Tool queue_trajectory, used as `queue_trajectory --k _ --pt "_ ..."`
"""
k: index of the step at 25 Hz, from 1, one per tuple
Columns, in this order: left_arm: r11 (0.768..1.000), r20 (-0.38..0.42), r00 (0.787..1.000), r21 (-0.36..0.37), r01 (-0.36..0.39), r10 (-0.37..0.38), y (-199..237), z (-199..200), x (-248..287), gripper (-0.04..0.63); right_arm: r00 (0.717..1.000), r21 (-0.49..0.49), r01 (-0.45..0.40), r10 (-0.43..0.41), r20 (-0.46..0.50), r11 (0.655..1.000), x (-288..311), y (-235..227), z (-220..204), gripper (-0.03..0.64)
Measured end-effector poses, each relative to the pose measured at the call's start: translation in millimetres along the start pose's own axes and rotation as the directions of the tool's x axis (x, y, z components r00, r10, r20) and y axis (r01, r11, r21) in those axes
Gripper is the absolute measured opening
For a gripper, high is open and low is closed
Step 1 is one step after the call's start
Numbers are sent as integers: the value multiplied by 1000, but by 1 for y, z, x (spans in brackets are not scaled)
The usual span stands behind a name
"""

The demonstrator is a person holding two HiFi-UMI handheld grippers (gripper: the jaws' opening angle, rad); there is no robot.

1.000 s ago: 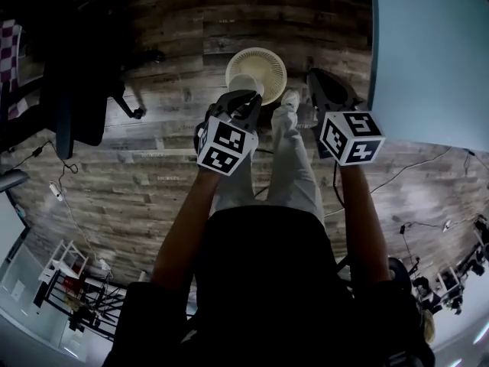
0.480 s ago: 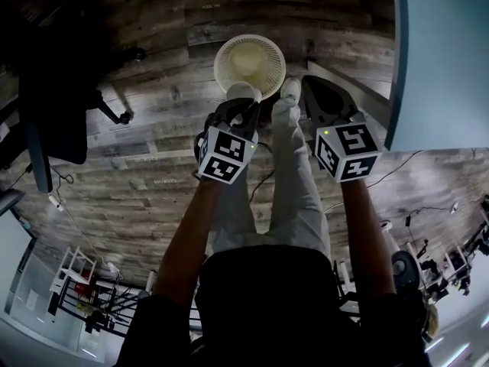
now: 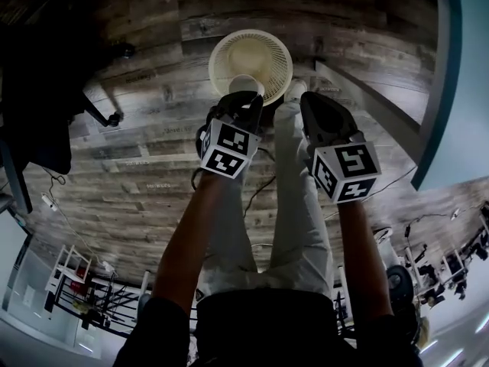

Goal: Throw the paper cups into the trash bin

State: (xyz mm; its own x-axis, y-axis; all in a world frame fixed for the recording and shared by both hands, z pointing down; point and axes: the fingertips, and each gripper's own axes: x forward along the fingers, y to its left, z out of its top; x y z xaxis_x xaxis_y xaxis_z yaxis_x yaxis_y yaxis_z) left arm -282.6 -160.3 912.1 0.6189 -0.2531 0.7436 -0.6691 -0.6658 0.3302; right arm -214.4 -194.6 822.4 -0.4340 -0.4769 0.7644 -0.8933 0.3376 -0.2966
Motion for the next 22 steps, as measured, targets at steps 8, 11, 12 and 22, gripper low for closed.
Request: queue_trajectory --k 8,11,12,22 --pt "999 -19 999 -28 -43 43 28 -44 39 28 999 -18 2 -3 -34 1000 31 -11 -35 5" --pt "997 -31 998 -43 -61 60 38 -63 50 28 998 -10 9 -10 -54 1000 39 -14 -52 5" --pt "997 -37 997 -48 -64 62 41 -69 54 28 998 -6 12 -12 -63 1000 42 -14 -59 5" --pt "996 -76 993 -13 -92 91 68 -102 103 28 992 -5 15 -15 -129 1000 67 -20 -104 5"
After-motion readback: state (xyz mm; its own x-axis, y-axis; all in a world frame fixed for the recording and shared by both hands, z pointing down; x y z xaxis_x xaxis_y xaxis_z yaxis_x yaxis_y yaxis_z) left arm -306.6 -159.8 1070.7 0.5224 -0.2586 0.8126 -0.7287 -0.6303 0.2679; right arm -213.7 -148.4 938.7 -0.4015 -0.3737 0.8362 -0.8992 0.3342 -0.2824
